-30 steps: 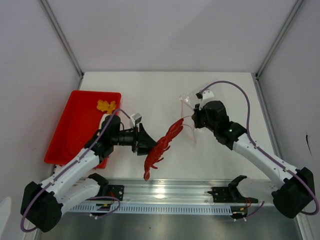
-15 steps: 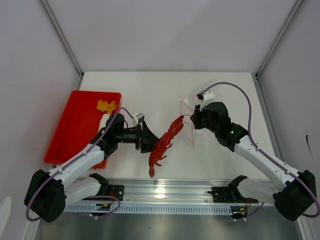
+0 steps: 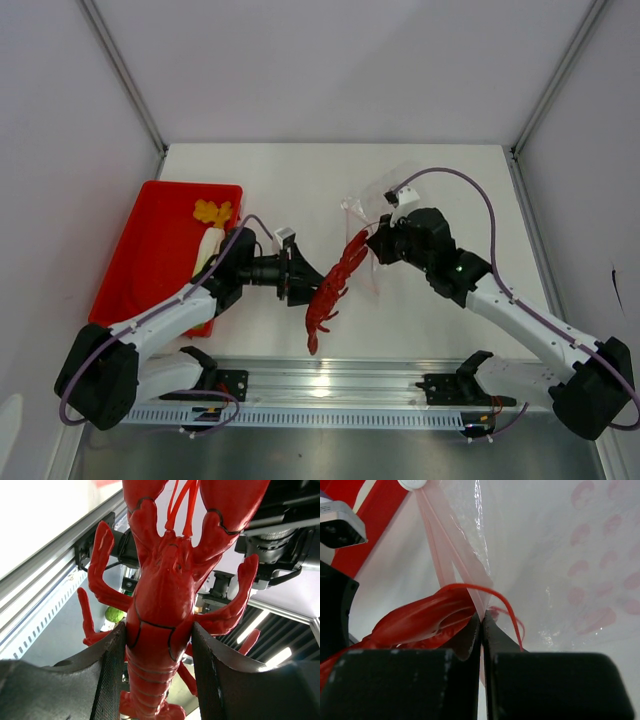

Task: Place the food in the zip-top bag and seal the zipper
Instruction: Place the fake lobster in the zipper food storage bag.

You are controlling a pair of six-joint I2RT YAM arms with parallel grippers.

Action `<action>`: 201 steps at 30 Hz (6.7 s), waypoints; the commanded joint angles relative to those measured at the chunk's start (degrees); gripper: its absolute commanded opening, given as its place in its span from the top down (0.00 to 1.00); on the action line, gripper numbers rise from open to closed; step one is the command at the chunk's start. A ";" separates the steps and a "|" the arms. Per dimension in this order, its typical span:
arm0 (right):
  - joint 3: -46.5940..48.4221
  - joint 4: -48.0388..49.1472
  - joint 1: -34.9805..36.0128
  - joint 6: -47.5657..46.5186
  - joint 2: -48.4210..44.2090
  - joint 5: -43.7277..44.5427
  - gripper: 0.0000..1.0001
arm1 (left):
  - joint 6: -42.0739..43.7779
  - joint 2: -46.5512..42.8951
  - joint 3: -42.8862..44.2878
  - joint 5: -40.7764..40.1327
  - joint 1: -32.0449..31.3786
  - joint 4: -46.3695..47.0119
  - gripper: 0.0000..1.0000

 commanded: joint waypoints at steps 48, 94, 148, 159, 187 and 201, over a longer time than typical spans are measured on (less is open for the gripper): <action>1.79 -0.95 7.88 -1.59 -0.44 -17.28 1.00 | -5.86 13.50 1.29 4.67 -0.46 11.25 1.00; 2.24 -2.00 13.95 -0.97 2.55 -1.20 1.00 | -41.46 28.01 -11.63 5.38 -1.42 76.55 0.99; 18.49 -18.00 10.34 5.62 8.78 2.12 1.00 | 31.31 -15.13 17.47 -18.68 -3.96 -45.41 0.36; 21.38 -19.66 9.12 14.84 14.57 14.18 1.00 | 28.15 -11.99 19.74 -37.24 -17.24 -47.63 0.44; 22.54 -24.51 10.52 34.79 13.79 25.70 1.00 | 27.01 5.43 20.01 -48.06 -21.90 -35.06 0.48; 21.92 -24.51 11.40 35.95 12.30 28.60 1.00 | 29.99 11.58 24.50 -49.29 -21.90 -35.68 0.56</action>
